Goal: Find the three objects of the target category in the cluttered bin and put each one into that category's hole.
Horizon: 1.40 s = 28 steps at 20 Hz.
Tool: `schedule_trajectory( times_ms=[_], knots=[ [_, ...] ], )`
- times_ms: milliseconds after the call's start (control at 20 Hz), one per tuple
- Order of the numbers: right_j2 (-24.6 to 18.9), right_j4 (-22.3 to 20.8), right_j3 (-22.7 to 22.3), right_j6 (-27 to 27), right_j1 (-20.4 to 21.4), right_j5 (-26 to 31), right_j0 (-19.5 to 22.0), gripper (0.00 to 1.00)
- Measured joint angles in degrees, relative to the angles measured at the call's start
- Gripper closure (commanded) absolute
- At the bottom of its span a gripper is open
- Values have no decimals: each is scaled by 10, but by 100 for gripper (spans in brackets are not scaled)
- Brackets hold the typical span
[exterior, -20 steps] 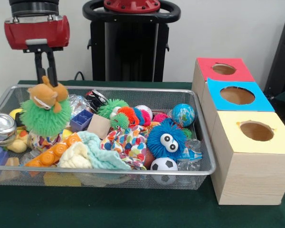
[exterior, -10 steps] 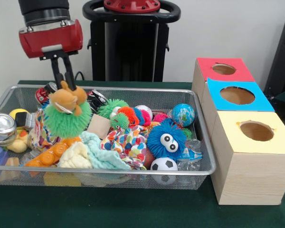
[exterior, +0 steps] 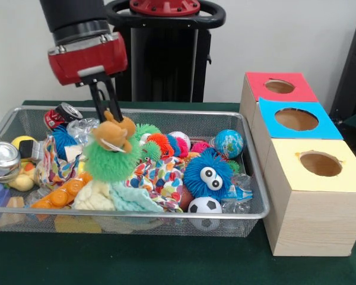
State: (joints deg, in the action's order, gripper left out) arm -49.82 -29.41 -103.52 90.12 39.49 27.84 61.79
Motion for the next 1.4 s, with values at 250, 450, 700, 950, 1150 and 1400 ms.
schedule_trajectory(
  times_ms=[250, 450, 700, 950, 1150, 1400],
  knots=[
    [2, -14, 22, 0, -2, 87, -21, 100],
    [-8, -13, 36, 0, -15, 113, -11, 100],
    [-14, -14, 60, -6, -30, 128, 0, 100],
    [-4, -38, 115, -11, -40, 175, -17, 100],
    [0, -50, 156, -11, -50, 190, -36, 100],
    [8, -53, 199, -11, -65, 190, -62, 100]
  ],
)
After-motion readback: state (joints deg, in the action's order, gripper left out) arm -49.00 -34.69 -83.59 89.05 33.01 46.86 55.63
